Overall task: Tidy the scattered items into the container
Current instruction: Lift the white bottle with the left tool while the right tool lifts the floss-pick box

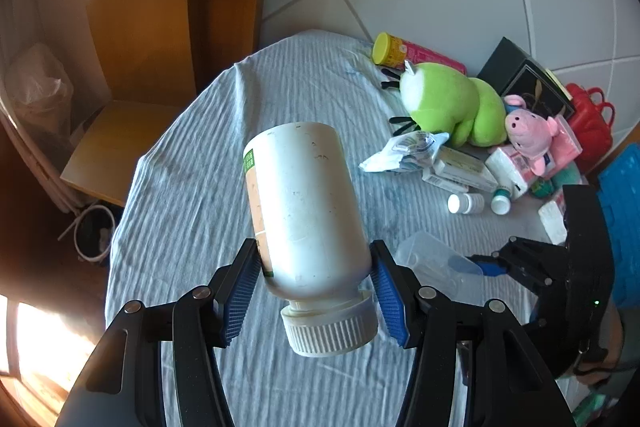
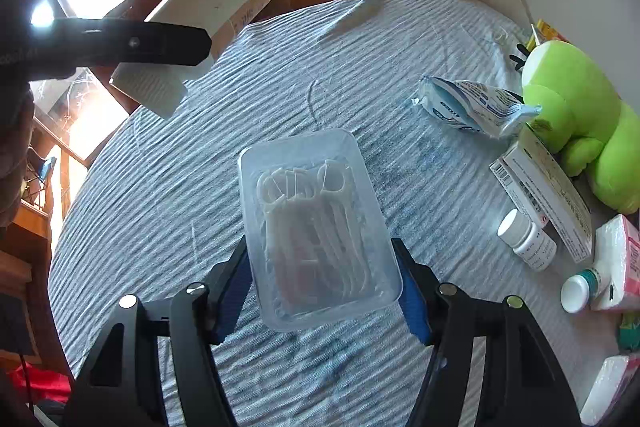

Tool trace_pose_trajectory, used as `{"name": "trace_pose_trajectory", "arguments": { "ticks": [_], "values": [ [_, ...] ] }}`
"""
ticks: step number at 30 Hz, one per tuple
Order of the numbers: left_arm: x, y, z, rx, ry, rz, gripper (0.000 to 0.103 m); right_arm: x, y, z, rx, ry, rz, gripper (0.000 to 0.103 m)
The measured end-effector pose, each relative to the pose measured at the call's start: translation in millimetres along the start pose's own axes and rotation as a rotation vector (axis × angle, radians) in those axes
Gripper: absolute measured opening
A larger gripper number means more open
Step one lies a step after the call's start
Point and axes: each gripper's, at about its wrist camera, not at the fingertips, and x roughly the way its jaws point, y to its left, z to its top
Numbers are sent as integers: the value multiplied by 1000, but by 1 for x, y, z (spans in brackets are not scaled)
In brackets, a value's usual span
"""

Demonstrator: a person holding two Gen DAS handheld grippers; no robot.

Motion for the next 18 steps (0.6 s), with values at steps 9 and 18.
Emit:
{"name": "trace_pose_trajectory", "arguments": {
  "ticks": [9, 18],
  "values": [
    [-54, -43, -1, 21, -68, 0, 55, -92, -17, -22, 139, -73, -113, 64],
    [-113, -102, -5, 40, -122, -10, 55, -196, -39, -51, 201, -190, -162, 64]
  ]
}}
